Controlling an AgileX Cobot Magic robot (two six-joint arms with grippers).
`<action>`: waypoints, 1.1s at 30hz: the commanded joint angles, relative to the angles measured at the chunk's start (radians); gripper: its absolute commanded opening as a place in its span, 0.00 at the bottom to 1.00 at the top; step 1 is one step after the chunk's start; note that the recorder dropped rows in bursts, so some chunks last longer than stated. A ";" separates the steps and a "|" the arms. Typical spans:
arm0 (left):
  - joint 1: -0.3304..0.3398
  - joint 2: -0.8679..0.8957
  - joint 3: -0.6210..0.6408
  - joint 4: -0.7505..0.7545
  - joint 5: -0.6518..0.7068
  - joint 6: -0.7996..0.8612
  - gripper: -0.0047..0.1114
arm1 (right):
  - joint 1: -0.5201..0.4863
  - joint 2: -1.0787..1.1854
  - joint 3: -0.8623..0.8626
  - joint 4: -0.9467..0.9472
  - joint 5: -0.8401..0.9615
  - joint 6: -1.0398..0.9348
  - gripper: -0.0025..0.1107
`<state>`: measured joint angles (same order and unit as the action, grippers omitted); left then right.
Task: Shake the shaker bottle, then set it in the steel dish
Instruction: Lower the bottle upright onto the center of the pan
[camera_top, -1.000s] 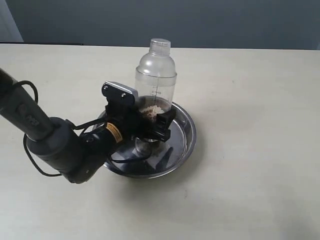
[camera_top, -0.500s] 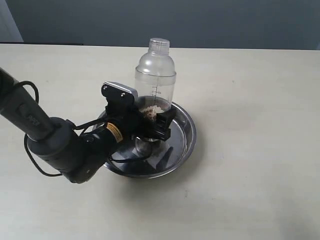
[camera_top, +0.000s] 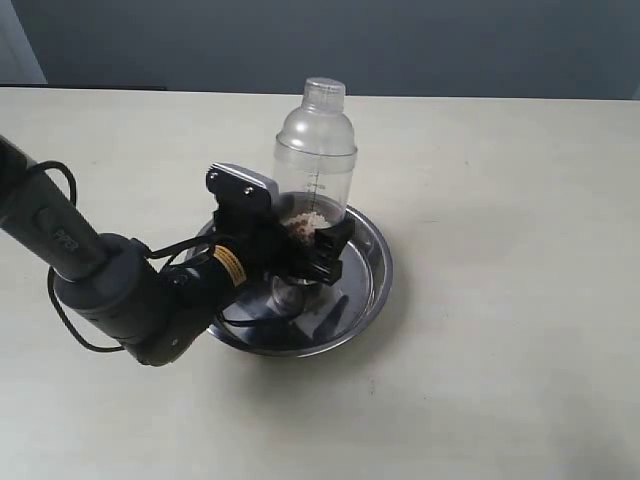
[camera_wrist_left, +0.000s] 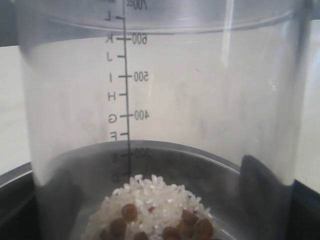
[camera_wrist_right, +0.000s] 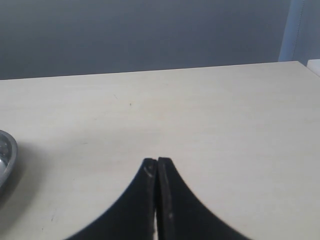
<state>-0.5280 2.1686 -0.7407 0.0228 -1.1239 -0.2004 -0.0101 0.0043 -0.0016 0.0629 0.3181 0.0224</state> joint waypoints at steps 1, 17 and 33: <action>0.001 0.009 0.005 0.045 0.055 -0.001 0.04 | 0.001 -0.004 0.002 -0.001 -0.011 -0.002 0.01; 0.013 0.009 0.005 0.108 0.066 0.021 0.37 | 0.001 -0.004 0.002 -0.001 -0.011 -0.002 0.01; 0.102 0.009 0.005 0.231 0.076 0.009 0.71 | 0.001 -0.004 0.002 -0.001 -0.011 -0.002 0.01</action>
<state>-0.4487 2.1686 -0.7407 0.2116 -1.1239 -0.1820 -0.0101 0.0043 -0.0016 0.0629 0.3181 0.0224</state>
